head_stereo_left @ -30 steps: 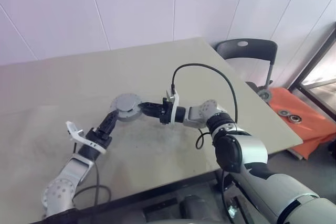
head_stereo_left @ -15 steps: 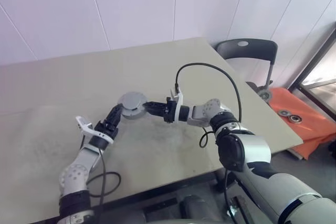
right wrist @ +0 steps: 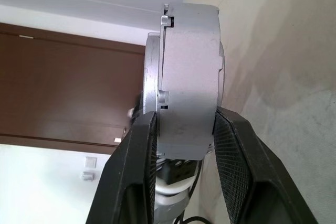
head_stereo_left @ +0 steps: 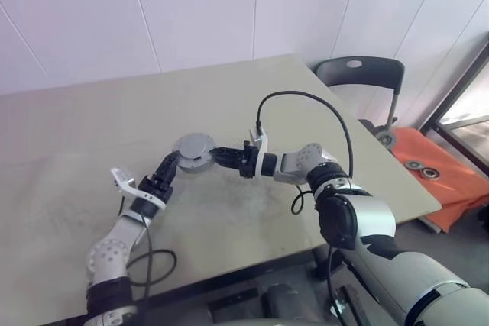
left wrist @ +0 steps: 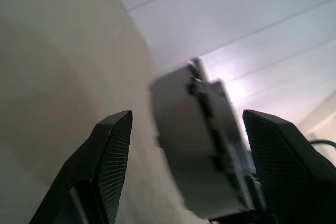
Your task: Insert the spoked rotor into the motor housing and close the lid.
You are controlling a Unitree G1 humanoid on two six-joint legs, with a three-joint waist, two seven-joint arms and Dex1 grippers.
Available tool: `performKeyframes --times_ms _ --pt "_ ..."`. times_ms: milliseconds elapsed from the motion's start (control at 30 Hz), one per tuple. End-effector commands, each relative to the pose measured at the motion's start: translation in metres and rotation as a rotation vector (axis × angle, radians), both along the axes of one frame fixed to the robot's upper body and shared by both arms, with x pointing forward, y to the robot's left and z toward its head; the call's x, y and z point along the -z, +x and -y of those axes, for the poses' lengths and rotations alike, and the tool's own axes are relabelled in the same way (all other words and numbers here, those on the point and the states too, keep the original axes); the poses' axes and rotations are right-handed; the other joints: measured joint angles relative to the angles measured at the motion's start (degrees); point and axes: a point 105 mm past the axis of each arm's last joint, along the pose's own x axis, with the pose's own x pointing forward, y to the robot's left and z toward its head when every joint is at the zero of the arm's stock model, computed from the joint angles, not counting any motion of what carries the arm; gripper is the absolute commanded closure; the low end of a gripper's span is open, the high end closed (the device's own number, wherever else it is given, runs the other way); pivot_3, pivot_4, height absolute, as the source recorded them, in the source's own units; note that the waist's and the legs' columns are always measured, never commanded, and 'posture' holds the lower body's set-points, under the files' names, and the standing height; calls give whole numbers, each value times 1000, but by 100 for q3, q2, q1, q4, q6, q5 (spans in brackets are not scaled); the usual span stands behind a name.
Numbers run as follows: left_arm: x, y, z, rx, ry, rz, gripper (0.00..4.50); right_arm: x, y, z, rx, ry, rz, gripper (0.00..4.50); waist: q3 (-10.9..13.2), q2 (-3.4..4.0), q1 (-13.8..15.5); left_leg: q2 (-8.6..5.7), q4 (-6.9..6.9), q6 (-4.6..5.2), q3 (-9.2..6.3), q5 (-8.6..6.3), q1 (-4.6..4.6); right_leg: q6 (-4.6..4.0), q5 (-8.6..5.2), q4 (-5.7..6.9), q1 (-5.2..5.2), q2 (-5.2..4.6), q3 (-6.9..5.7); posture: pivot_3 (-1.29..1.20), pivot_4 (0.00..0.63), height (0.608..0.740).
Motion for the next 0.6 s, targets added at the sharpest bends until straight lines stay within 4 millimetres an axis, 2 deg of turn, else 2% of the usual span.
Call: performKeyframes --times_ms 33,367,600 --pt "-41 -6 12 57 -10 135 930 -21 1 -12 -24 69 53 3261 0 0 -9 0 0 0 0 0 1 0 0 1 0 0 0 0 0 740" --pt "-37 -1 14 45 -23 108 930 -19 1 -11 -27 63 53 3261 0 0 6 -1 7 0 1 0 1 0 3 4 2 1 0 0 0 740" --pt "-18 26 26 41 -58 37 930 -18 1 -12 -23 55 55 3261 -1 -1 22 -2 12 -1 1 1 2 -1 5 3 6 1 0 0 0 740"
